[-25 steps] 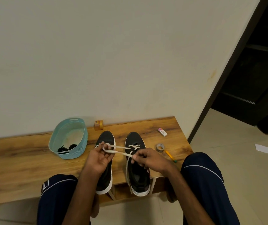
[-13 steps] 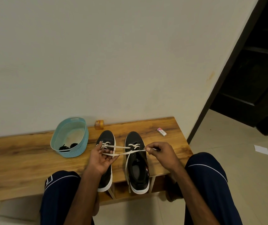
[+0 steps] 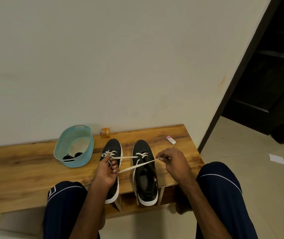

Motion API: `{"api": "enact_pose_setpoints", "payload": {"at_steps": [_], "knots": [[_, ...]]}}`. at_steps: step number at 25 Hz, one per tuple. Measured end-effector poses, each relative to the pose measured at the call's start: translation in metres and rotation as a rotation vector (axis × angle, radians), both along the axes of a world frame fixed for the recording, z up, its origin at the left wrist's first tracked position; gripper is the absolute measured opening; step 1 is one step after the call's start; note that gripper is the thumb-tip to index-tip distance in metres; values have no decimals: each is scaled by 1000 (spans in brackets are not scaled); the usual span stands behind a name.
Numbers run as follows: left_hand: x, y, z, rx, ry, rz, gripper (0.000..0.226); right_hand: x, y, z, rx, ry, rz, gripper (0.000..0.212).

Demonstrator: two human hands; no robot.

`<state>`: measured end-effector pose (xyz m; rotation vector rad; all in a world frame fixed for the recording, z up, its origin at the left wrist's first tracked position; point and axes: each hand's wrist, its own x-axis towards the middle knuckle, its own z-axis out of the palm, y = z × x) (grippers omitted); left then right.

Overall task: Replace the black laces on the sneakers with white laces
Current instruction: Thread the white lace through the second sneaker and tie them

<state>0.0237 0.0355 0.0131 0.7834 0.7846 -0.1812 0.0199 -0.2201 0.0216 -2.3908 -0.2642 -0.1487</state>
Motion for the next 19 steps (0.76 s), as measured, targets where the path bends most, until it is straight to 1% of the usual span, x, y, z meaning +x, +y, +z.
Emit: {"api": "enact_pose_setpoints", "payload": {"at_steps": [1, 2, 3, 4, 5, 6, 7, 8, 9, 10, 11, 12, 13, 14, 16, 17, 19], "knots": [[0, -1, -1, 48, 12, -13, 34, -1, 1, 2, -28, -53, -19, 20], [-2, -3, -2, 178, 24, -51, 32, -2, 0, 4, -27, -115, -35, 18], [-5, -5, -3, 406, 37, -126, 30, -3, 0, 5, -24, -174, -45, 17], [-8, -7, -6, 739, 40, -224, 30, -4, 0, 7, -29, -228, -49, 16], [-11, -11, -10, 1114, 30, -320, 32, -6, 2, 7, -43, -273, -47, 16], [-15, -17, -11, 1437, -29, -378, 37, -8, 4, 8, -58, -311, -36, 15], [-17, -24, -10, 1635, -134, -370, 41, -10, 7, 8, -82, -342, -17, 13], [-17, -30, -5, 1689, -251, -337, 40, -11, 11, 7, -120, -362, 9, 10], [-18, -35, 0, 1619, -380, -334, 35, -13, 15, 6, -167, -370, 39, 7], [-17, -40, 3, 1448, -497, -371, 29, -15, 20, 4, -218, -372, 68, 7], [-18, -44, 6, 1214, -572, -467, 28, -18, 26, 2, -271, -378, 93, 10], [-20, -49, 9, 993, -600, -601, 31, -20, 31, -1, -326, -388, 113, 15], [-21, -53, 9, 856, -592, -716, 34, -21, 34, -3, -376, -398, 125, 20], [-23, -56, 9, 813, -570, -805, 36, -23, 36, -4, -411, -402, 128, 24], [-24, -58, 2, 880, -552, -884, 37, -23, 36, -4, -410, -382, 124, 26], [-23, -58, -1, 902, -559, -891, 38, -22, 35, -5, -364, -350, 136, 23], [-21, -58, -4, 879, -587, -874, 39, -18, 27, -4, -220, -224, 178, 8]]}}
